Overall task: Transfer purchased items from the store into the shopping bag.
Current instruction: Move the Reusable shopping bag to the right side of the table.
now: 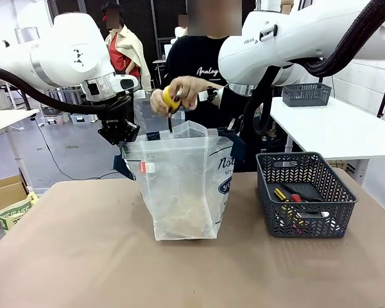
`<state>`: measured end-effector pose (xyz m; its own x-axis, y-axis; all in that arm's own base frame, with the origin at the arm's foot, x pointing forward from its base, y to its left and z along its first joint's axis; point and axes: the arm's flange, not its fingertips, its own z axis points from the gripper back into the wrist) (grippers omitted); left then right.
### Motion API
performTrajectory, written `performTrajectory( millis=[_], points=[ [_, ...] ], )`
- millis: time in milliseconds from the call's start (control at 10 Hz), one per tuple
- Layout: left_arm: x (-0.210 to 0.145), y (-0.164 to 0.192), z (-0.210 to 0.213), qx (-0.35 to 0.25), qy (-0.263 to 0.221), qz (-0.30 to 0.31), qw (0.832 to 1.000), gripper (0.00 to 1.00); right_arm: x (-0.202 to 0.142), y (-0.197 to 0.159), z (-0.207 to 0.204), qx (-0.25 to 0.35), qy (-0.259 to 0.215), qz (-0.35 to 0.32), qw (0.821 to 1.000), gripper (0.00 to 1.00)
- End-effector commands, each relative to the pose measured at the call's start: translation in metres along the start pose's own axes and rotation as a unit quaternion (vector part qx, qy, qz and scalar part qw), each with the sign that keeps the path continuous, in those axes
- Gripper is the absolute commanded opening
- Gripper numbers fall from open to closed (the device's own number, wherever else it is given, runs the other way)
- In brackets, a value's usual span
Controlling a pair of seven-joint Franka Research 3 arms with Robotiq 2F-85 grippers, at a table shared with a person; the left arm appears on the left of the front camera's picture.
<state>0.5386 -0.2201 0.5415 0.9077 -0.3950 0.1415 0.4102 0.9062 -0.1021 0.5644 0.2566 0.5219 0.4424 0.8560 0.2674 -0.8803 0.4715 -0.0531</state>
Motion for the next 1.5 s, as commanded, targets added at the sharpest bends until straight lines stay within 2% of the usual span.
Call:
performTrajectory(
  millis=[0,1400],
  points=[
    [0.0004,0.0016,0.0014,0.005,-0.003,0.005,1.000,0.00,-0.0008,-0.0009,0.0002,0.000,0.000,0.000,1.000,0.00],
    [0.0004,0.0016,0.0014,0.005,-0.003,0.005,1.000,0.00,-0.0008,-0.0009,0.0002,0.000,0.000,0.000,1.000,0.00]
  ],
)
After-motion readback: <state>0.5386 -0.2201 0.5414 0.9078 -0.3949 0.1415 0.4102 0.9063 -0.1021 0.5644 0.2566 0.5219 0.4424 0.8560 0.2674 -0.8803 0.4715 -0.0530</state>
